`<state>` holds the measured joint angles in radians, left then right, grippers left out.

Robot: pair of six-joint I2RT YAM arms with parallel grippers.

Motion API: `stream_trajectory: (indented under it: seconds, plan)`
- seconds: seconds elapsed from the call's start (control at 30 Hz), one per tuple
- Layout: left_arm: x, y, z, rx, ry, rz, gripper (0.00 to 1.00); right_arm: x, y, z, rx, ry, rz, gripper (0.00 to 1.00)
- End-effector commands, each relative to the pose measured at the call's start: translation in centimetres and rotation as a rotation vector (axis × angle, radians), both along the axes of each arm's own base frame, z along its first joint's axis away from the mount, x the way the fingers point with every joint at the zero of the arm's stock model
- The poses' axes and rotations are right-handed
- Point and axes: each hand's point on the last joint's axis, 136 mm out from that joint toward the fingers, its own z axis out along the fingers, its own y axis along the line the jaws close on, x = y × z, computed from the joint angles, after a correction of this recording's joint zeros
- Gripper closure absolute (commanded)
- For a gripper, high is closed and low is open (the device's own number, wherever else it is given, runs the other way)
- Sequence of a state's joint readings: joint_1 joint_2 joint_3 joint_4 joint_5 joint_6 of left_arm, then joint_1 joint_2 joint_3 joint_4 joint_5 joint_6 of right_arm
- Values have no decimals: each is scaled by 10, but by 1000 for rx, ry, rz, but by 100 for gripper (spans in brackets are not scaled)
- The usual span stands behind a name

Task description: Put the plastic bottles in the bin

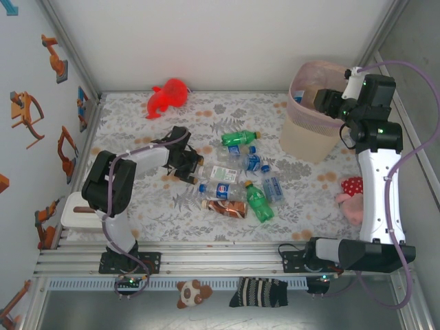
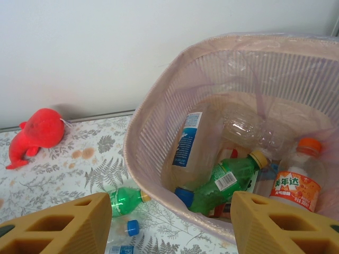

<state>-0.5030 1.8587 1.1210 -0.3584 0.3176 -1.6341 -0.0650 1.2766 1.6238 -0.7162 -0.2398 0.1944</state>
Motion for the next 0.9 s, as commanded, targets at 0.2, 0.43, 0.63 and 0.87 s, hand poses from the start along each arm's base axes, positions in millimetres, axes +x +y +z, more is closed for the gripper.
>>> stream_trajectory:
  seconds: [0.2,0.43,0.63,0.87]
  plan:
    - [2,-11,-2,-61,55,66,40,-6,-2,24,-15,-72,0,40]
    - [0,-14,-5,-73,68,73,43,-7,-2,23,-21,-70,1,40]
    - [-2,-11,-5,-65,67,83,52,-8,-2,24,-22,-72,1,40]
    - [-3,1,-1,-43,56,108,60,-9,-2,25,-26,-73,1,40]
